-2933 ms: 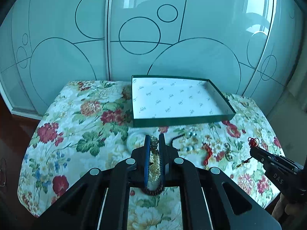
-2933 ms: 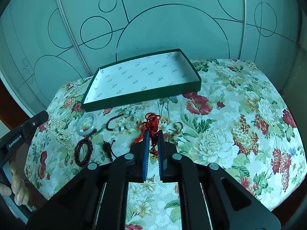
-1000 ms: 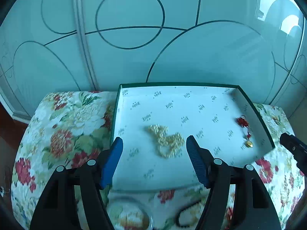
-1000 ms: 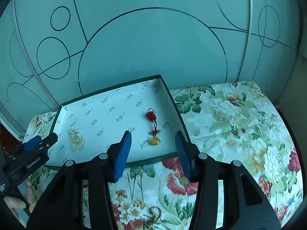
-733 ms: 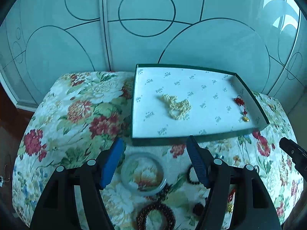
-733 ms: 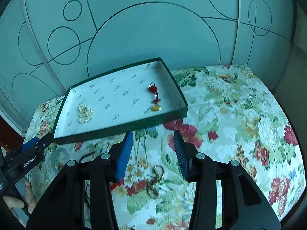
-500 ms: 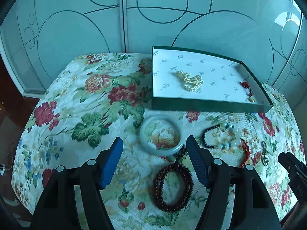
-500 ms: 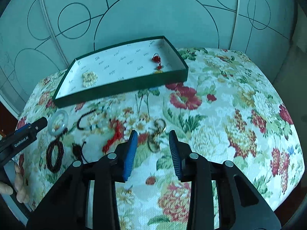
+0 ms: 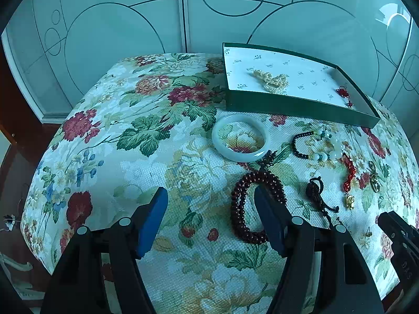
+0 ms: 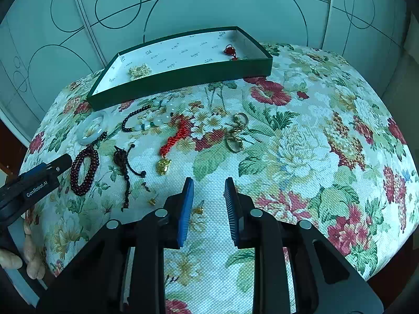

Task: Organize jewelry
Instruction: 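Lift both open grippers out of the box back over the jewelry, then grasp a small gold charm with the right gripper while the left gripper grasps the dark red bead bracelet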

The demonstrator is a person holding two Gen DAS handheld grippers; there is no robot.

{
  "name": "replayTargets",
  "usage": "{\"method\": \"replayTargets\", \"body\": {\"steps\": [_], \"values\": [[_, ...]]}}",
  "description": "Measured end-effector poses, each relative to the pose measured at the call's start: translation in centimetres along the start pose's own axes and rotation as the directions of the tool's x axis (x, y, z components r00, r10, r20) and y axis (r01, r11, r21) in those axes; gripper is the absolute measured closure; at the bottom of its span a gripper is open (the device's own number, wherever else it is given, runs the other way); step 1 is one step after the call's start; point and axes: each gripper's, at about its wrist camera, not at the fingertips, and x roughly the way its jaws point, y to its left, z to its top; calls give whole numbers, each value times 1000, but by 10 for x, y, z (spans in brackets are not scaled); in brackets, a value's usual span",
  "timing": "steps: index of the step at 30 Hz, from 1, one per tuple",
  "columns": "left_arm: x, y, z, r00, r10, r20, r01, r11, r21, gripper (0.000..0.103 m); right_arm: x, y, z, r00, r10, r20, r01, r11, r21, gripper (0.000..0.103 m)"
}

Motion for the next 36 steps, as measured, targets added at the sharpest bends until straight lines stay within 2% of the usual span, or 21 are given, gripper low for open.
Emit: {"method": "replayTargets", "body": {"steps": [9,12,16,30,36], "values": [[-7,15,-3,999,34,10,-34,999,-3,35,3,37,-9,999,42,-29,-44,996,-81,80],[-11,22,-5,999,45,23,-45,999,10,35,5,46,-10,998,43,-42,-47,994,-96,85],[-8,32,-7,999,45,9,-45,999,-8,35,9,55,-13,998,30,-57,-36,993,-109,85],[-4,28,-11,999,39,-2,-39,999,0,35,18,54,-15,998,9,-69,-16,995,-95,87],[-4,27,-12,999,38,-3,-38,999,2,35,20,54,-16,998,-10,-58,4,994,-108,94]]}}
